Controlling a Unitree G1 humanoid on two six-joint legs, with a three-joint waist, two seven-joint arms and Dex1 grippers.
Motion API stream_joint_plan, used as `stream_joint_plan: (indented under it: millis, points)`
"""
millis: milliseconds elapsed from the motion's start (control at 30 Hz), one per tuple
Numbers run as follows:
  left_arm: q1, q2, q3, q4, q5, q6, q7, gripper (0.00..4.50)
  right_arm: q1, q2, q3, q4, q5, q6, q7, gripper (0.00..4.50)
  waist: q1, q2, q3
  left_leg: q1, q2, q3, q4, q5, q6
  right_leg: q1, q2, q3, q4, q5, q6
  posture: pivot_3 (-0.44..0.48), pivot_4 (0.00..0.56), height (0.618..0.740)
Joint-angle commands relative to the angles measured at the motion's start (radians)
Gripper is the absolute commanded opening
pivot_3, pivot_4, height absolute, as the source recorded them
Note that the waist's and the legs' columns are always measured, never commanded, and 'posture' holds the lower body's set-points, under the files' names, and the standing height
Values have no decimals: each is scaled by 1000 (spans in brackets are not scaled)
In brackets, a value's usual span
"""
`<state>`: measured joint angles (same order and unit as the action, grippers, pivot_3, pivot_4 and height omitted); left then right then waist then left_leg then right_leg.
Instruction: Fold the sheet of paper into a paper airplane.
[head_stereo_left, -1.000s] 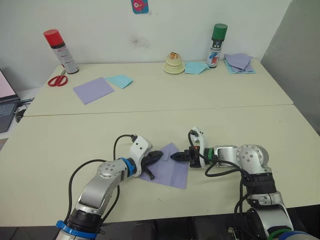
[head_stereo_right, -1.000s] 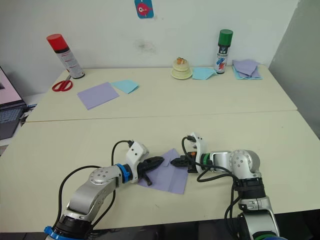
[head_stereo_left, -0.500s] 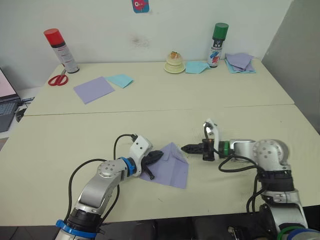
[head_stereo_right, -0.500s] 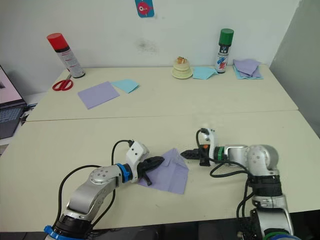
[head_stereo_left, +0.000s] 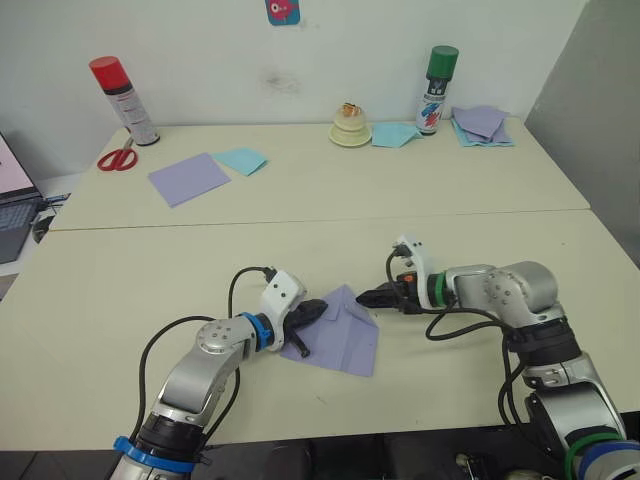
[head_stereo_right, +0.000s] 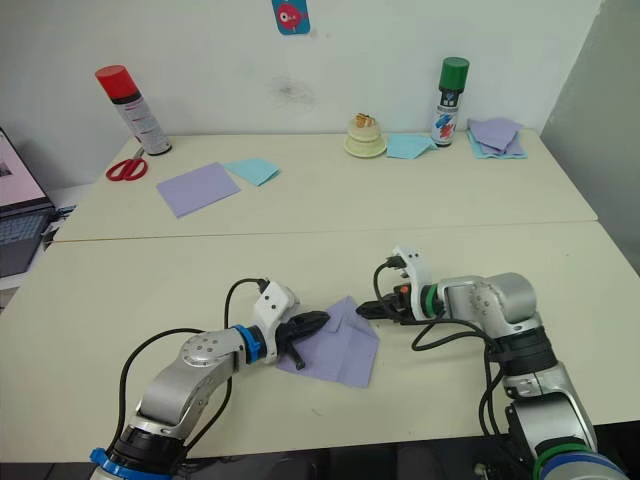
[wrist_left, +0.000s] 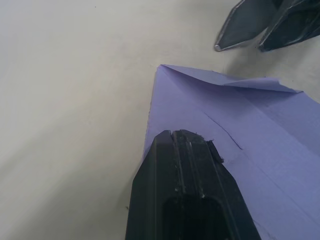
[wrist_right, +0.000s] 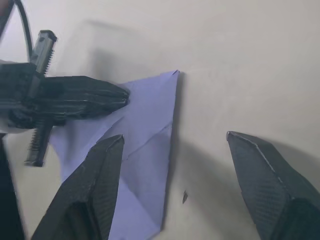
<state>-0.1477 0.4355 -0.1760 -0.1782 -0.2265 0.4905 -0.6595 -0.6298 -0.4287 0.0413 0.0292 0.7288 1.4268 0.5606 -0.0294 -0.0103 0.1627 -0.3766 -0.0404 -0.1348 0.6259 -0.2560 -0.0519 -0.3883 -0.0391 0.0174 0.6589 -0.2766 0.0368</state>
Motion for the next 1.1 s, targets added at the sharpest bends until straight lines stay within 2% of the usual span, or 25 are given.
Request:
stream_joint_plan:
  millis: [33, 133, 200, 400, 600, 733, 1100]
  points:
    - [46, 17, -5, 21, 28, 25, 19, 0, 52, -52, -112, -46, 141, 181, 21, 3469, 1, 0, 0, -1, 0, 0, 0, 0, 0, 0, 0, 0, 0, 1, -1, 0, 150, 740]
    - [54, 17, -3, 13, 26, 31, 23, 0, 133, -141, -112, -20, 369, 188, -35, 3469, 1, 0, 0, -1, 0, 0, 0, -1, 1, 0, 0, -1, -1, 1, -2, 0, 150, 740]
    - [56, 18, -1, 10, 25, 32, 23, 0, 169, -162, -107, -22, 483, 188, -102, 3469, -2, 0, 0, -1, 0, 0, 0, -1, 2, 0, 0, -1, -1, 0, 0, 0, 150, 740]
    - [45, 24, 5, 17, 24, 32, 21, 0, 226, -104, -128, 54, 823, 188, -407, 3469, -3, 0, 1, -1, 1, 3, 1, -1, 2, 0, 1, -1, 0, -2, 3, 0, 150, 740]
    - [37, 35, 8, 25, 27, 28, 14, 0, 308, -112, 6, 24, 1213, -54, -741, 3469, -3, -1, 1, -2, 0, 3, 2, -1, 2, 0, 1, 0, -1, -2, 3, 0, 150, 740]
    - [31, 38, 8, 27, 28, 27, 15, 0, 308, -34, 2, 18, 1243, -167, -848, 3469, -5, -1, 1, -2, 1, 3, 2, -1, 2, 0, 2, -1, 0, -2, 3, 0, 150, 740]
    - [31, 38, 6, 27, 31, 23, 17, 0, 287, 64, -46, 29, 1243, -289, -968, 3469, -4, 0, 1, -2, 1, 2, 2, -1, 2, 0, 2, 0, 0, -2, 3, 0, 150, 740]
